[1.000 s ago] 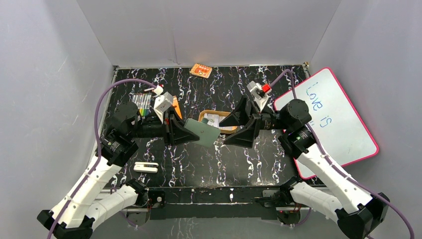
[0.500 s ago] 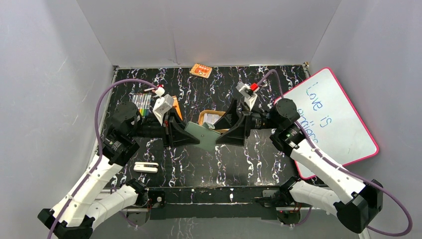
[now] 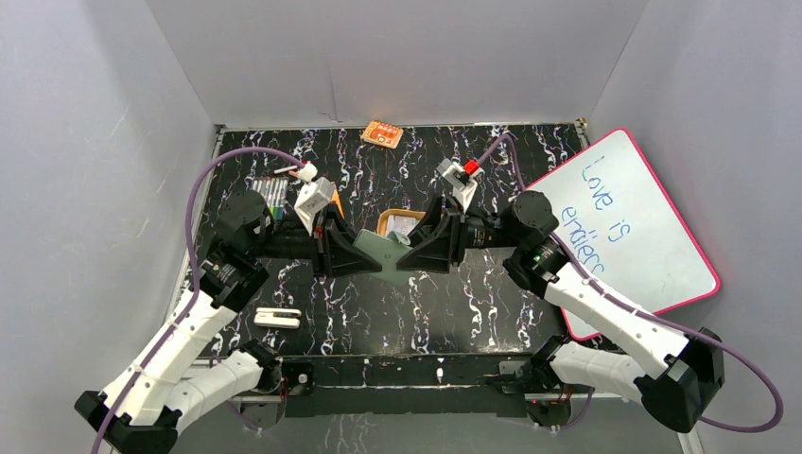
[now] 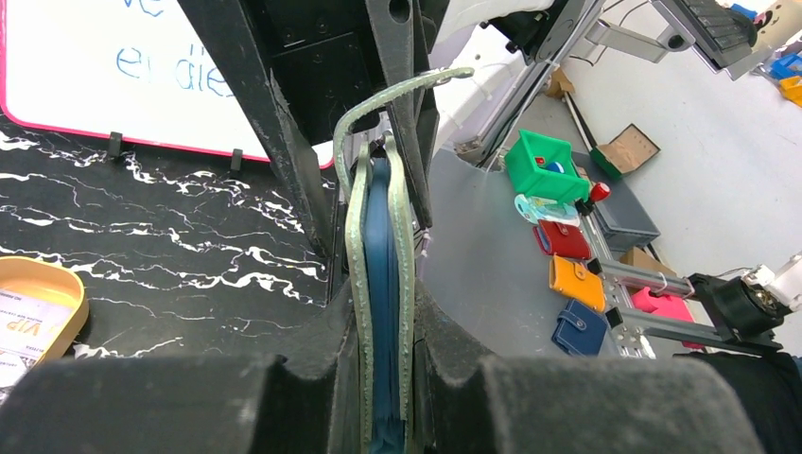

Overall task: Put the credit cards into the card holder
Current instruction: Close the card holder.

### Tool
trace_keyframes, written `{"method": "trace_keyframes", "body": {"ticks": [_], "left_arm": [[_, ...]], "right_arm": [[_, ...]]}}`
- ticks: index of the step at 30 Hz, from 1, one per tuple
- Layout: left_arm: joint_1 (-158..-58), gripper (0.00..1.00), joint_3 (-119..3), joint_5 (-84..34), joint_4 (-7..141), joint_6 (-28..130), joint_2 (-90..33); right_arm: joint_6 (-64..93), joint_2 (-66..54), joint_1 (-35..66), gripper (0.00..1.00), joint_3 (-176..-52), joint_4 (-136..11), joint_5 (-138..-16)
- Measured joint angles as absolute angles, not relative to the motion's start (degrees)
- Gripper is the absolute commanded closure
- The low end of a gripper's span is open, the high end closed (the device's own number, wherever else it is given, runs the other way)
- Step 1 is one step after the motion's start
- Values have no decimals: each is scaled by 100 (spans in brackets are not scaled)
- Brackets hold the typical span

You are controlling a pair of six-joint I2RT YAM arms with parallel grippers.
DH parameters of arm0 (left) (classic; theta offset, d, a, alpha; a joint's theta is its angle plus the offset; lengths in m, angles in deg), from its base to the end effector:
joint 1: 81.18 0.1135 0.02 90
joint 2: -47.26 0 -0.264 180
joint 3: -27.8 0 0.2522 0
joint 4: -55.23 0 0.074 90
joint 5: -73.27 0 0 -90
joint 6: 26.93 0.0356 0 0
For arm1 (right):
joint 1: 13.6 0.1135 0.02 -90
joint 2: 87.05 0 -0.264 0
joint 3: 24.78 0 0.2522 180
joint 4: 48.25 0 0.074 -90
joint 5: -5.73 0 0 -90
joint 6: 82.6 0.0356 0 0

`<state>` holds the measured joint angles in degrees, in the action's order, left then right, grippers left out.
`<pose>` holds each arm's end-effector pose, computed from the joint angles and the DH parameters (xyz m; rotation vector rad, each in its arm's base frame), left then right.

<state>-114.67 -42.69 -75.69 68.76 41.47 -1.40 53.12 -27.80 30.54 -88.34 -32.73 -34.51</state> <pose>0.1259 -0.1199 0.4188 1.0685 1.3138 -1.4685 0.1445 0.1781 0.3922 -0.8711 1.3597 1.7974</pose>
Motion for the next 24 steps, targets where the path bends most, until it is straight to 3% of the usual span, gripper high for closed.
{"method": "trace_keyframes", "body": {"ticks": [2,6,7,8,10,12,17,24], "left_arm": [[-11467,100,-4265,-7569,6876,4147,-140],[-11465,99,-4256,-7532,6881,4138,-140],[-11465,91,-4256,-7532,6876,4131,-138],[-11465,75,-4256,-7506,6874,4112,-127],[-11461,43,-4256,-7458,6889,4081,-112],[-11465,29,-4239,-7375,6854,4101,-86],[-11467,17,-3830,-6758,6542,3683,223],[-11469,15,-2403,-5532,4684,1902,1047]], "right_arm": [[5342,-2780,3089,59,-8834,-3212,-3486],[5412,-2780,3148,87,-8832,-3046,-3519],[5397,-2780,3159,96,-8828,-3032,-3541],[5388,-2780,3159,100,-8819,-3019,-3567],[5377,-2787,3165,100,-8780,-2984,-3618],[5401,-2811,3180,100,-8725,-2989,-3725],[5502,-2986,3194,100,-8445,-2764,-4260],[6007,-3185,3231,100,-7962,-1568,-5443]]}}
